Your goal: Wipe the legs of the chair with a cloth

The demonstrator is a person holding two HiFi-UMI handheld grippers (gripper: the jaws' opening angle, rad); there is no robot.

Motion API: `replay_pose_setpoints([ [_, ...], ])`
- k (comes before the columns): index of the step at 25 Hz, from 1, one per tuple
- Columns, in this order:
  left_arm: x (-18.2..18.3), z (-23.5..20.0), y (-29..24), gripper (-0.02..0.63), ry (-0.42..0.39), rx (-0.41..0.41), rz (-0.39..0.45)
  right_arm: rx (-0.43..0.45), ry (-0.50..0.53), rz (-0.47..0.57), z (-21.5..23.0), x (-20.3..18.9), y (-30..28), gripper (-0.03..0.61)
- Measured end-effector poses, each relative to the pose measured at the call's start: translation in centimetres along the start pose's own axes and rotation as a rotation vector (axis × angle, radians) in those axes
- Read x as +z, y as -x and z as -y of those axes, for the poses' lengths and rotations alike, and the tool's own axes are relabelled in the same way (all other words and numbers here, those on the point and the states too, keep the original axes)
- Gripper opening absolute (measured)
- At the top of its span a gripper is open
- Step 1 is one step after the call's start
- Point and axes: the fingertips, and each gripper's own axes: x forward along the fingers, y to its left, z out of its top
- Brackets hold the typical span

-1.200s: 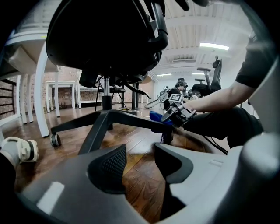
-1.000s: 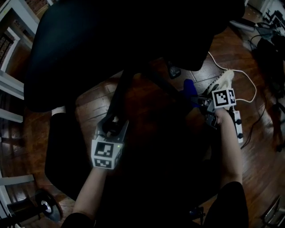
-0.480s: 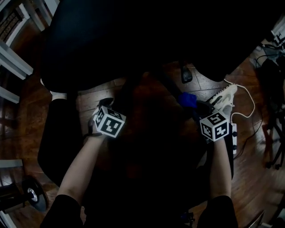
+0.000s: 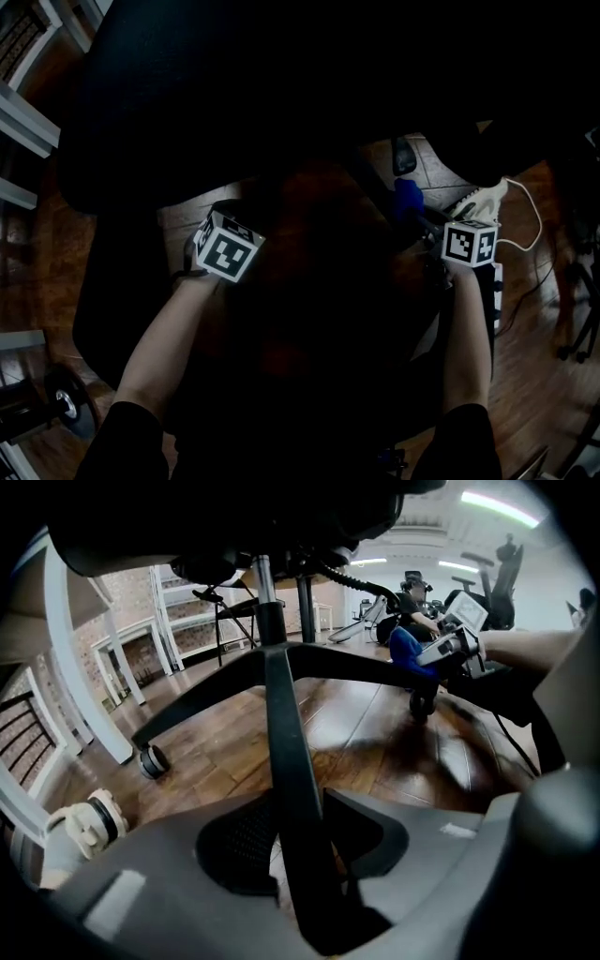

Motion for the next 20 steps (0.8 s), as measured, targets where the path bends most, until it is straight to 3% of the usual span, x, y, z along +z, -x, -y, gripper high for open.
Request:
replay_pose_setpoints([
  [3, 0.0, 0.4, -0.1, 0.153, -0.035, -0.032, -0.027, 0.168, -0.249, 0.009, -0.1, -0.4, 0.0, 0.101],
  [5, 0.1, 0.1, -0.3, 0.158, -0.067, -0.061, -0.043, 0.188, -0.342, 0.027, 0.6, -0.9, 0.3, 0.100],
  [9, 0.4, -1.4, -0.3, 0.169, -0.116, -0.090, -0.057, 0.262, -0.284, 0.065, -0.9, -0.2, 0.0, 0.100],
  [13, 0.1, -4.2, -0.7, 0.160, -0.155, -0.024, -0.079, 0.333, -0.383, 0.084, -3.3, -1.6, -0.9, 0.100],
  [20, 0.3, -7.9, -2.6, 0.153, -0.197, -0.014, -0.092, 0.293, -0.448, 0.169, -6.5, -2.8, -1.8, 0.101],
])
